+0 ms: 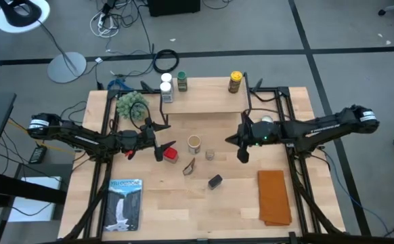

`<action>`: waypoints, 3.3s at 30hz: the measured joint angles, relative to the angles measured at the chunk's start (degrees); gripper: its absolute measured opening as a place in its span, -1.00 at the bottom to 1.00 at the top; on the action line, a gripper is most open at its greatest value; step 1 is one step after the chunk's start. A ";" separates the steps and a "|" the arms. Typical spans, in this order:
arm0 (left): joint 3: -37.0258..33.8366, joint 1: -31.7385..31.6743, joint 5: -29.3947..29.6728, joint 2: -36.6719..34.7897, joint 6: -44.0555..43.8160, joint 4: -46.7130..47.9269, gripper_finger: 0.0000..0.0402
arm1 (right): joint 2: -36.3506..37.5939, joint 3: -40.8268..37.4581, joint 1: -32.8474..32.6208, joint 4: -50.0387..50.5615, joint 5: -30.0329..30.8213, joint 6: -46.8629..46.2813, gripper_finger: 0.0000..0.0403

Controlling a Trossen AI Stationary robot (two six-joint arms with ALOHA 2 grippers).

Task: Shelf spices
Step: Put the gold seasoning bottle on the shelf

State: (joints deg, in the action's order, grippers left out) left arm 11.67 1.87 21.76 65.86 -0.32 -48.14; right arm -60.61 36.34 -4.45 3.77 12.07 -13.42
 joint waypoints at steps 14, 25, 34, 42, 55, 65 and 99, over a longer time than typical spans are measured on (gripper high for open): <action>-0.01 0.00 0.00 0.01 -0.48 0.11 0.78 | -7.22 -3.89 0.93 -22.38 -0.26 6.50 -0.93; 0.01 0.00 0.00 -0.01 -0.32 0.13 0.78 | -10.54 -1.42 3.89 -23.48 -2.98 10.78 -0.39; 0.01 0.00 0.00 0.01 -1.64 0.24 0.78 | -11.70 1.18 4.73 -22.34 -5.08 17.46 0.48; 0.00 0.00 -0.37 0.01 -1.66 0.29 0.78 | -21.47 10.71 4.83 -18.53 -11.29 25.56 0.87; -0.01 0.02 -5.22 0.01 -1.68 0.31 0.78 | -40.30 39.66 7.30 17.38 -16.70 40.01 0.67; 0.01 0.02 -5.38 0.01 -1.68 -0.05 0.78 | -50.19 49.46 8.83 25.06 -16.31 46.82 0.63; 0.01 0.00 -5.35 -0.01 -1.44 0.05 0.78 | -38.88 50.40 5.42 49.24 -3.46 16.76 0.54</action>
State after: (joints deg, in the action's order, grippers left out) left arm 11.68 1.87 16.41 65.84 -1.76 -48.10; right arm -99.50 86.73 0.97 53.01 8.60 3.34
